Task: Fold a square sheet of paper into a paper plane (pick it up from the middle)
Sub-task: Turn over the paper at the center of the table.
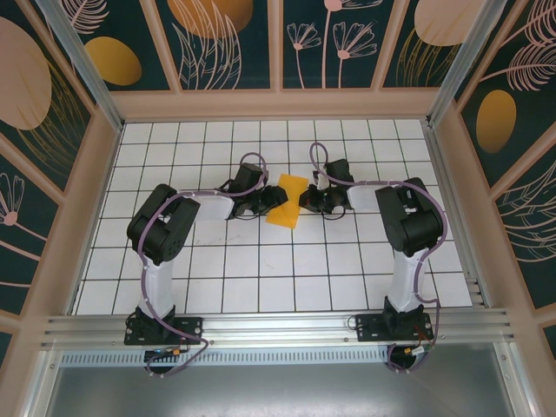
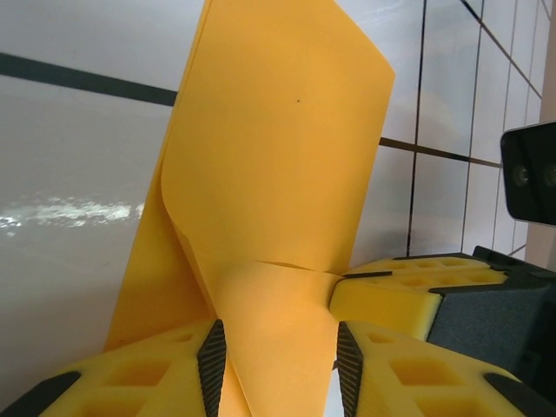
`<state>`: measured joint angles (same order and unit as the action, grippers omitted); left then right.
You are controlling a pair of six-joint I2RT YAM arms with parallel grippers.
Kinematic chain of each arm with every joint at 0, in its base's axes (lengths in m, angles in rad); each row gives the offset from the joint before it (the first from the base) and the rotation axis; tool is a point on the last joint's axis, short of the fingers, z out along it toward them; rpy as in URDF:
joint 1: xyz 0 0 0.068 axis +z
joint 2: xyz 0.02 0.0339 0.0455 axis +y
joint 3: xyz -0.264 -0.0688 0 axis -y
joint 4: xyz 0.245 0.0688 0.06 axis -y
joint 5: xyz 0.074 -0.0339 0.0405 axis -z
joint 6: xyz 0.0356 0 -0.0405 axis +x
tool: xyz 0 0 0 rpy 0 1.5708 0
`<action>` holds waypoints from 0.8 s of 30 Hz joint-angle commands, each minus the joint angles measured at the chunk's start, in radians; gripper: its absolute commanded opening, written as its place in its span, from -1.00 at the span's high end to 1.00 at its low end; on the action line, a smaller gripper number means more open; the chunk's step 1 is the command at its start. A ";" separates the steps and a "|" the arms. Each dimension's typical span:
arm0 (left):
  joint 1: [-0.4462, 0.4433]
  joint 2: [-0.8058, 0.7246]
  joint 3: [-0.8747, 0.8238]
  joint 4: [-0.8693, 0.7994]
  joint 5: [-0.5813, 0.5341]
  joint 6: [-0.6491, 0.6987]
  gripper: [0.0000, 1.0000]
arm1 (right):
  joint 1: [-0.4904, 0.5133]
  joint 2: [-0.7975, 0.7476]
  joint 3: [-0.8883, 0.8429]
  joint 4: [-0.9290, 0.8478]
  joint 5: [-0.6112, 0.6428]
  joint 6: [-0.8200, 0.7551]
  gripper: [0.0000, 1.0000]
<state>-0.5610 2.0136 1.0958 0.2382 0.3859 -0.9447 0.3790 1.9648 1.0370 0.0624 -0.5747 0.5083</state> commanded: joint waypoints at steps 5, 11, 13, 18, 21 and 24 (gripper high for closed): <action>0.004 -0.023 -0.027 -0.026 -0.033 0.012 0.14 | -0.016 0.001 -0.035 -0.005 0.027 0.012 0.96; 0.004 0.004 0.003 -0.029 -0.015 0.002 0.23 | -0.020 -0.004 -0.054 0.011 0.028 0.021 0.99; 0.004 -0.001 0.005 -0.043 -0.025 -0.003 0.22 | -0.023 -0.005 -0.062 0.016 0.030 0.025 0.99; 0.005 -0.023 -0.012 -0.035 -0.033 -0.022 0.23 | -0.028 -0.013 -0.076 0.036 0.020 0.035 0.99; 0.004 -0.010 0.004 -0.021 0.008 -0.016 0.31 | -0.029 -0.007 -0.077 0.036 0.010 0.030 0.99; 0.004 0.008 0.020 -0.011 0.033 -0.021 0.41 | -0.029 -0.004 -0.079 0.039 0.010 0.030 0.99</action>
<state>-0.5613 2.0094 1.0874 0.2302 0.3828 -0.9592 0.3687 1.9572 0.9916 0.1425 -0.5934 0.5343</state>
